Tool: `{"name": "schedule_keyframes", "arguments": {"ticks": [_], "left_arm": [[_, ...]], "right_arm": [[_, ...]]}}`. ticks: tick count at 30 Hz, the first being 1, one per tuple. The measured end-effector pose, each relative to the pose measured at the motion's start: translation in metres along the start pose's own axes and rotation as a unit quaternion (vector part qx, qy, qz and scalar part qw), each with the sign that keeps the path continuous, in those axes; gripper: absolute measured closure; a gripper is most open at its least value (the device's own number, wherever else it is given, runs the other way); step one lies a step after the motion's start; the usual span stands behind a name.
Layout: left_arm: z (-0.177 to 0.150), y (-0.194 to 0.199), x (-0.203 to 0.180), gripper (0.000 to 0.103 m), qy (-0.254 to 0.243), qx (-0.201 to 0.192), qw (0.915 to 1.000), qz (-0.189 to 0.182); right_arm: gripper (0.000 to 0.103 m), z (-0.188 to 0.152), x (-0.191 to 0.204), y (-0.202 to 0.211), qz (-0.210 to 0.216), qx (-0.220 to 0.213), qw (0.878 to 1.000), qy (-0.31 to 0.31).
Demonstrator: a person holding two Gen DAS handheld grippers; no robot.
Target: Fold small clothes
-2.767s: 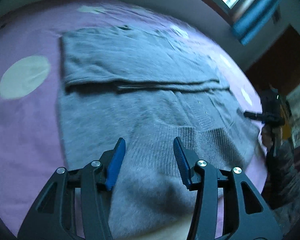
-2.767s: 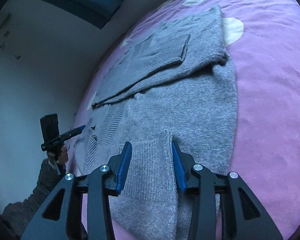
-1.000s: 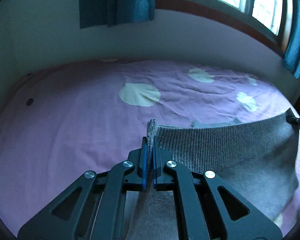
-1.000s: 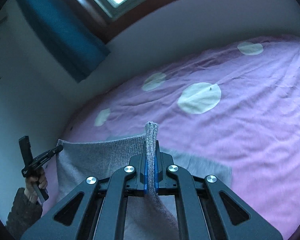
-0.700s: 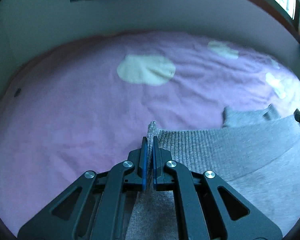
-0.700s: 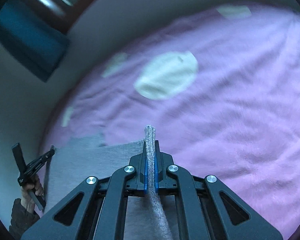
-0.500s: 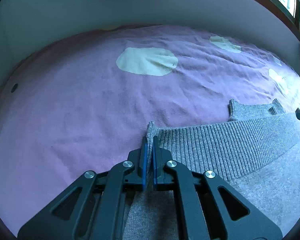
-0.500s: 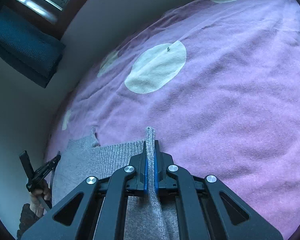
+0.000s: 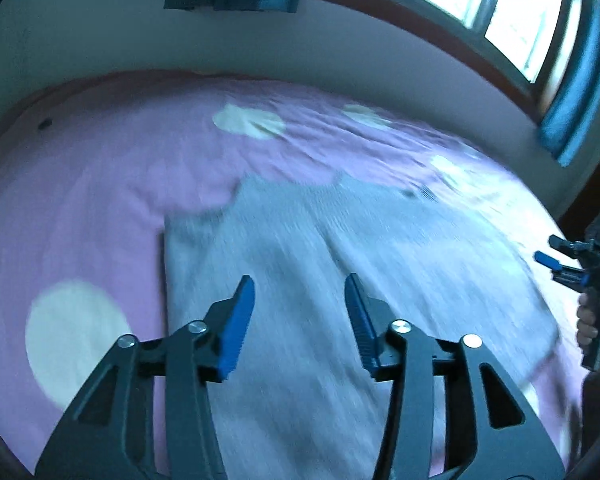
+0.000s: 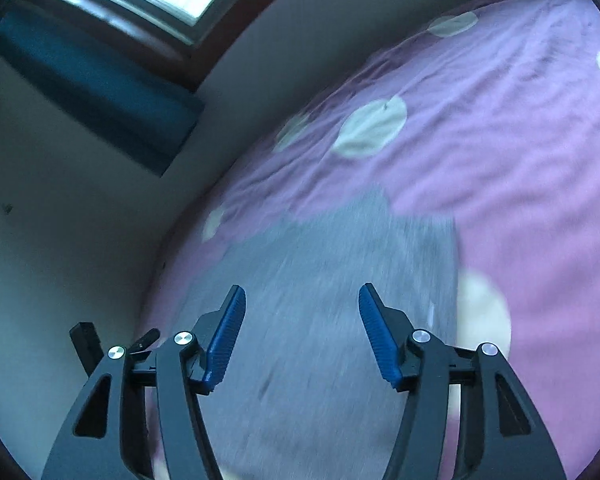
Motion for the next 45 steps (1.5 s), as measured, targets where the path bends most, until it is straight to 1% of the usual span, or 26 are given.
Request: {"name": "schedule_keyframes", "arguments": {"ticks": [3, 5, 7, 10, 11, 12, 14, 18, 26, 38, 45], "left_arm": [[-0.029, 0.007, -0.008, 0.053, -0.001, 0.01, 0.9999, -0.006], [-0.043, 0.009, -0.009, 0.053, -0.002, 0.012, 0.9999, 0.001], [-0.058, 0.008, -0.005, 0.053, 0.012, 0.021, 0.9997, 0.0], [-0.067, 0.01, 0.003, 0.053, 0.037, 0.022, 0.999, -0.006], [-0.067, 0.01, 0.004, 0.054, 0.042, 0.021, 0.9989, -0.007], [-0.067, 0.01, 0.006, 0.054, 0.047, 0.021, 0.9986, -0.007], [-0.069, 0.007, 0.009, 0.054, 0.053, 0.02, 0.9983, -0.005], [-0.072, 0.008, 0.01, 0.054, 0.052, 0.015, 0.9985, 0.0], [-0.074, 0.009, 0.009, 0.054, 0.049, 0.016, 0.9986, 0.006], [-0.074, 0.008, 0.01, 0.053, 0.053, 0.015, 0.9985, 0.0], [-0.075, 0.009, 0.011, 0.05, 0.056, 0.015, 0.9982, -0.01]], "right_arm": [[0.044, -0.035, -0.001, 0.012, 0.005, 0.006, 1.0, -0.009], [0.044, -0.055, -0.002, 0.015, -0.002, 0.007, 1.0, -0.012], [0.044, -0.071, -0.006, 0.02, -0.011, 0.009, 1.0, -0.015], [0.044, -0.086, -0.018, 0.02, -0.023, 0.012, 0.999, -0.031], [0.044, -0.09, -0.02, 0.019, -0.018, 0.011, 0.999, -0.035], [0.044, -0.091, -0.023, 0.019, -0.008, 0.005, 0.999, -0.034], [0.044, -0.093, -0.023, 0.019, -0.004, 0.001, 1.0, -0.023], [0.044, -0.1, -0.02, 0.022, -0.017, -0.005, 1.0, -0.002], [0.043, -0.1, -0.018, 0.021, -0.02, -0.01, 1.0, 0.006], [0.04, -0.1, -0.016, 0.021, -0.017, -0.012, 1.0, 0.012], [0.037, -0.099, -0.015, 0.02, -0.016, -0.012, 1.0, 0.016]]}}
Point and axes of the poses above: each gripper's, at about its wrist camera, not at the fingertips, and y roughly against the way its jaws point, x to its left, z to its top, the point moved 5 cm from there along -y, roughly the way its jaws point, and after that the axes turned 3 degrees about x, right-handed, at the moved point
